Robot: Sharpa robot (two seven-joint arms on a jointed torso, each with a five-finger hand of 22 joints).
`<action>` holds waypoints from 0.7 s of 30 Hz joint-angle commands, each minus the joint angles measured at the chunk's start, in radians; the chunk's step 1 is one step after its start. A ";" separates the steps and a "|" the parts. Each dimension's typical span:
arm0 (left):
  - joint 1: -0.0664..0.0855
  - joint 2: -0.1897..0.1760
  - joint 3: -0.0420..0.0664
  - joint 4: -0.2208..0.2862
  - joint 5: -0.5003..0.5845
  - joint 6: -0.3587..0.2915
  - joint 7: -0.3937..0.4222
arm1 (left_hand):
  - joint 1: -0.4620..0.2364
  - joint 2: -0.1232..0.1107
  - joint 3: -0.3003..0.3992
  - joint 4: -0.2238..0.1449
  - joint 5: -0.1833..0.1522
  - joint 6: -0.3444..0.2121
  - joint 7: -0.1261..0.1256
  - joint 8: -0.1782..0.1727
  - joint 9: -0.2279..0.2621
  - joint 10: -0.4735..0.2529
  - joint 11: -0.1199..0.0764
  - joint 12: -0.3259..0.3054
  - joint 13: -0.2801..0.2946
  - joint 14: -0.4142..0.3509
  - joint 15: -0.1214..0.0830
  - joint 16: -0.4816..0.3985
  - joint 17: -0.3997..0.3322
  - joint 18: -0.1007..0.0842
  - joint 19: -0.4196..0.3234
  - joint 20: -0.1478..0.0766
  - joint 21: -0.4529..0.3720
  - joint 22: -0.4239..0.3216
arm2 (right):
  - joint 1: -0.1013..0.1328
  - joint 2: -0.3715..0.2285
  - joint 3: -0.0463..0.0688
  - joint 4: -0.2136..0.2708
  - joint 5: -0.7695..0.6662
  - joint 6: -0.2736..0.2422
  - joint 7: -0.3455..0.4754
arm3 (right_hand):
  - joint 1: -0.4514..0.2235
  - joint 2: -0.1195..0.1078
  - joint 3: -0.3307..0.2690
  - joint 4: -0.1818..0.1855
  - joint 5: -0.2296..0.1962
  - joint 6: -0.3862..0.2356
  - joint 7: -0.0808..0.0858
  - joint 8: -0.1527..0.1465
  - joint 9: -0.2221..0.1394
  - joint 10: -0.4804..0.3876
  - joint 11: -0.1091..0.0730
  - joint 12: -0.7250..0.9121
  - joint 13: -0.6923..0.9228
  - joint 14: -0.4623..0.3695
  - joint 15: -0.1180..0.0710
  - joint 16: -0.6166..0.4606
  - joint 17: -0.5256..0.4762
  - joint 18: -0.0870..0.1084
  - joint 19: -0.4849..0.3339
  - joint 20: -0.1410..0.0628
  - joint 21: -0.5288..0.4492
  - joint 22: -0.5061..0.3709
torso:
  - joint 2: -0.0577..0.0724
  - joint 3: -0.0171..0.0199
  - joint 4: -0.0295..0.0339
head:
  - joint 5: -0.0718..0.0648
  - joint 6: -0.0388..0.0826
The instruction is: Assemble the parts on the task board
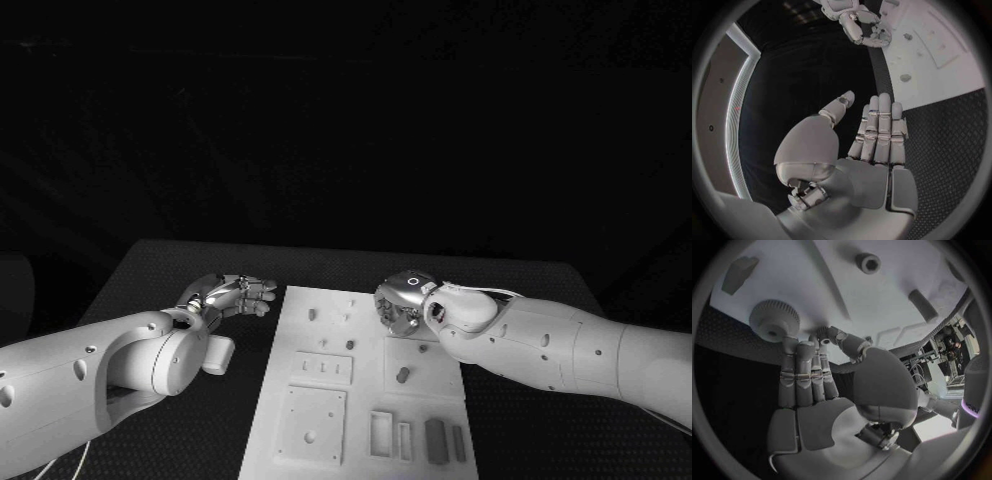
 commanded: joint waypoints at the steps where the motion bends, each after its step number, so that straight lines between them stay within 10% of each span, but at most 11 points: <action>1: 0.001 0.002 0.001 -0.001 0.002 0.014 0.011 | -0.007 0.001 0.006 0.002 0.000 -0.007 -0.002 -0.004 0.002 -0.005 -0.002 -0.005 0.001 -0.006 -0.002 0.006 -0.002 -0.002 -0.007 0.002 0.005 0.019 | 0.000 0.004 0.009 0.006 -0.024 -0.034 -0.039 | 0.003 0.012 0.008 0.001 -0.001 0.009 -0.001 0.006 0.004 0.008 -0.001 0.004 0.002 0.001 -0.009 0.005 0.002 0.021 0.000 -0.006 0.006 0.024 | 0.000 -0.0005 -0.0003 | 0.002 0.001; 21: 0.001 0.005 0.001 0.002 0.002 0.015 0.012 | -0.008 0.001 0.006 0.002 0.000 -0.007 -0.002 -0.005 0.003 -0.006 -0.001 -0.007 0.002 -0.007 -0.002 0.007 -0.002 -0.002 -0.007 0.002 0.006 0.019 | 0.004 0.081 0.046 -0.035 -0.037 -0.091 -0.082 | 0.001 0.006 0.016 0.005 -0.001 0.013 -0.004 0.008 0.012 0.013 -0.002 0.002 0.007 0.001 -0.010 0.012 0.006 0.021 -0.001 -0.009 0.020 0.024 | 0.001 0.0002 0.0003 | 0.004 0.003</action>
